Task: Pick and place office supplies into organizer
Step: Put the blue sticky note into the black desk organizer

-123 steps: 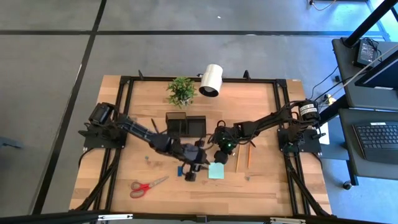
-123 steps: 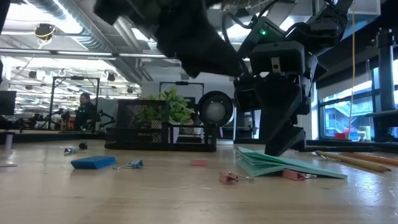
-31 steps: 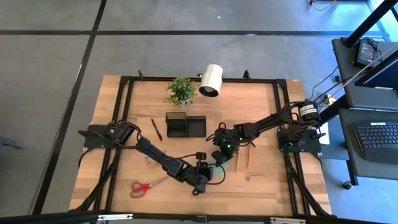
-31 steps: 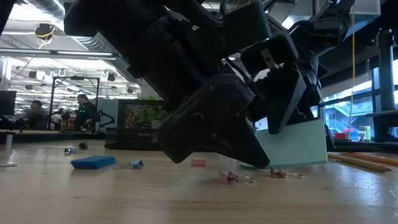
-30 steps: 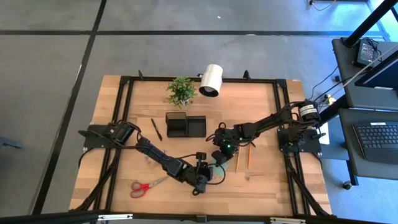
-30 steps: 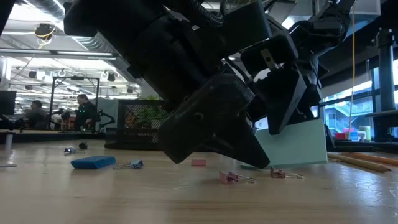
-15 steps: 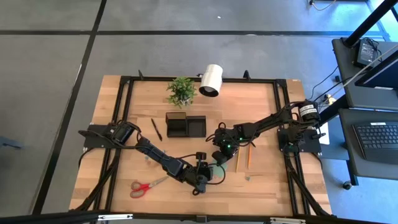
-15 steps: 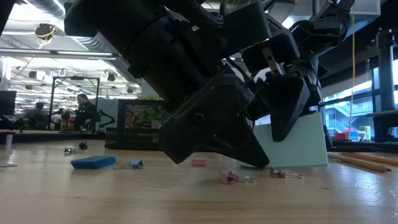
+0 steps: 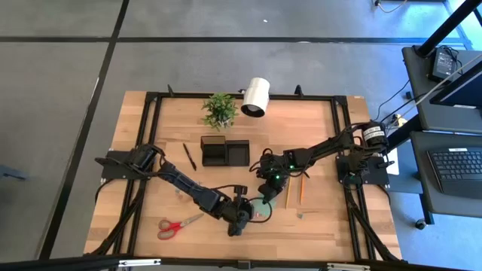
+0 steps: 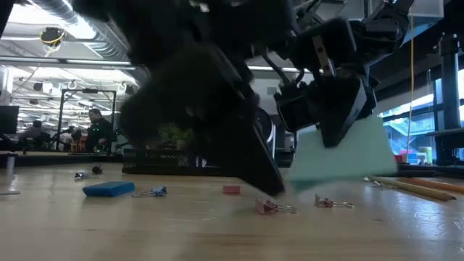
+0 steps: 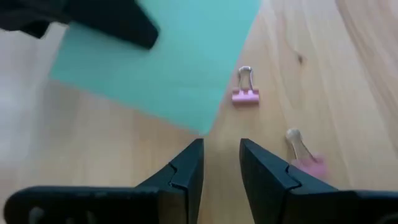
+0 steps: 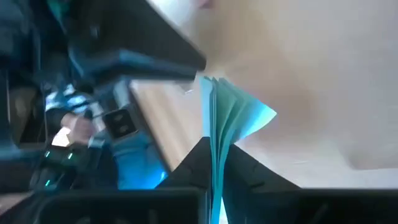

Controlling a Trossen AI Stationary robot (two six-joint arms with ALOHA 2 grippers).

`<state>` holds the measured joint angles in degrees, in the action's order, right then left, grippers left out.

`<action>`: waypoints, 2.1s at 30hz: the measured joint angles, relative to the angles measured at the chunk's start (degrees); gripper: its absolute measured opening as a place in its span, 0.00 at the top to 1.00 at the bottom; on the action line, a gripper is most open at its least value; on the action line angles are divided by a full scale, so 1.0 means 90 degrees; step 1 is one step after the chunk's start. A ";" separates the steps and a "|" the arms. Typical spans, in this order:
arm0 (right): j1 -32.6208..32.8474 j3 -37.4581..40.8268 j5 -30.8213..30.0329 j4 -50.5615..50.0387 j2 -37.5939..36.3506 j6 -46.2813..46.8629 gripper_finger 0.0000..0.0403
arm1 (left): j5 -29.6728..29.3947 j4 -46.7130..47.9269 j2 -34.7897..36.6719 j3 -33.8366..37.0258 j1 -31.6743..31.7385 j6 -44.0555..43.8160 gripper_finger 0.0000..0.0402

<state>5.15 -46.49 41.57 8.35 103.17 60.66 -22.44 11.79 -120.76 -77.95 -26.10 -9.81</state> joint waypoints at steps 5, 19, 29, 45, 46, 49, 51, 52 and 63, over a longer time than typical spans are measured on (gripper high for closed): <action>-0.0149 -0.0351 0.0514 0.0103 -0.0009 -0.0589 0.95 | -0.0027 0.0567 0.0614 0.0000 0.0046 0.0158 0.76; -0.0965 -0.2994 0.0546 -0.3641 -0.0011 -0.3673 0.95 | 0.0284 0.0677 0.2954 0.1342 0.0245 -0.0140 0.76; -0.1700 -0.4778 -0.1223 -0.6011 -0.0011 -0.5557 0.95 | 0.0277 0.0739 0.4237 0.2177 0.0404 -0.0442 0.76; -0.2493 -0.4973 -0.1725 -0.5254 0.0491 -0.5889 0.95 | 0.0282 0.2065 0.5378 0.2518 0.1026 -0.0240 0.76; -0.2522 -0.4973 -0.1614 -0.5241 0.0592 -0.5926 0.95 | 0.0287 0.2066 0.5421 0.2521 0.1051 -0.0184 0.76; -0.2564 -0.4968 -0.1421 -0.5267 0.0871 -0.5978 0.95 | 0.0295 0.2059 0.5503 0.2518 0.1107 -0.0012 0.76; -0.2592 -0.4966 -0.1321 -0.5306 0.0994 -0.6119 0.95 | 0.0307 0.2063 0.5526 0.2519 0.1145 0.0010 0.76; -0.2597 -0.4966 -0.1304 -0.5287 0.1043 -0.6171 0.95 | 0.0312 0.2077 0.5531 0.2518 0.1166 0.0013 0.76; -0.2597 -0.4966 -0.1276 -0.5296 0.1385 -0.6589 0.95 | 0.0336 0.2203 0.5531 0.2518 0.1214 0.0012 0.76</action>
<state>-18.22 -91.18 30.09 -39.32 115.63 1.35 -19.42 31.62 -70.98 -55.29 -15.18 -9.70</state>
